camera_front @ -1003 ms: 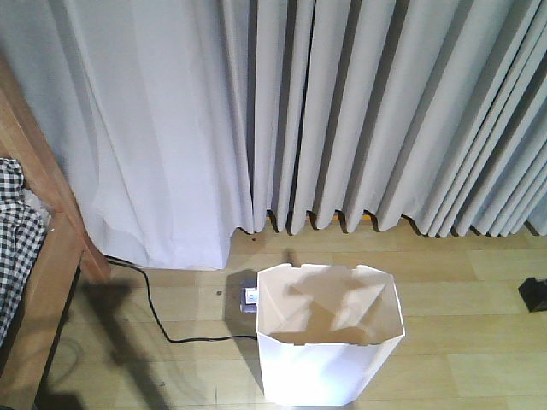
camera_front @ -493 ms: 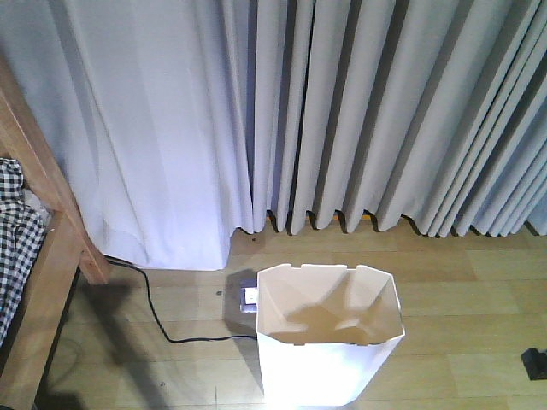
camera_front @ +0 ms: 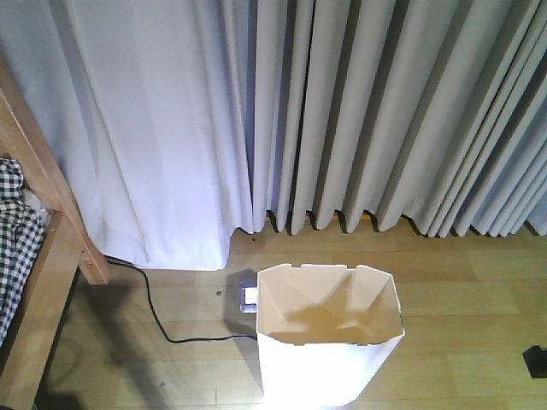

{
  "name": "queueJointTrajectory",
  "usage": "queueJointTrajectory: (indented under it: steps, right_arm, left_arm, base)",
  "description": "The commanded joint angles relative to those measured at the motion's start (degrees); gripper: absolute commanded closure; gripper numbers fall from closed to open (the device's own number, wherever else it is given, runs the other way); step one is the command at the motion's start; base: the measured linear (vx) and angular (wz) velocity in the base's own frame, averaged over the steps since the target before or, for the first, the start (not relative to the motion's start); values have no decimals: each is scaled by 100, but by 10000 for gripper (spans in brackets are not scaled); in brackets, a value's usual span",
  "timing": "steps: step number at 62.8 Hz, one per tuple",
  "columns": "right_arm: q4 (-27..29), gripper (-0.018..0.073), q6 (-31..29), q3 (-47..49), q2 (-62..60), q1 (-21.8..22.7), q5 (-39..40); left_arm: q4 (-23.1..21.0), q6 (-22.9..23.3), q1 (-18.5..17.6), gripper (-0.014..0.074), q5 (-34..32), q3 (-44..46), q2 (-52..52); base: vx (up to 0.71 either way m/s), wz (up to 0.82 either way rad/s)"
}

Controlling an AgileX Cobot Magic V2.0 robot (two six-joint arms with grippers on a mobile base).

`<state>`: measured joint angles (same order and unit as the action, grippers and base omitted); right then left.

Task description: Move trash bin to bedside with robot

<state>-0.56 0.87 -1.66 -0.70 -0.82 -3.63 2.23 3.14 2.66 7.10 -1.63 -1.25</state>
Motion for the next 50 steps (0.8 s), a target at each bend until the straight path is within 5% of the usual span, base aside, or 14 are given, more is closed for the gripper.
queueJointTrajectory:
  steps: [1,8,20,50]
  right_arm:
    - [-95,568,169,-115,-61,189,454]
    - [-147,568,372,-115,-61,430,441]
    - [-269,568,71,-115,-61,-88,194]
    - [-188,568,151,-115,-61,-61,123]
  left_arm:
    - [-26,25,1,603,-416,119,-26]
    - [-26,25,1,603,-416,119,-26]
    - [-26,25,1,603,-416,119,-26]
    - [-26,25,1,603,-416,119,-26]
  base:
    - [0,0]
    - [0,0]
    - [0,0]
    - [0,0]
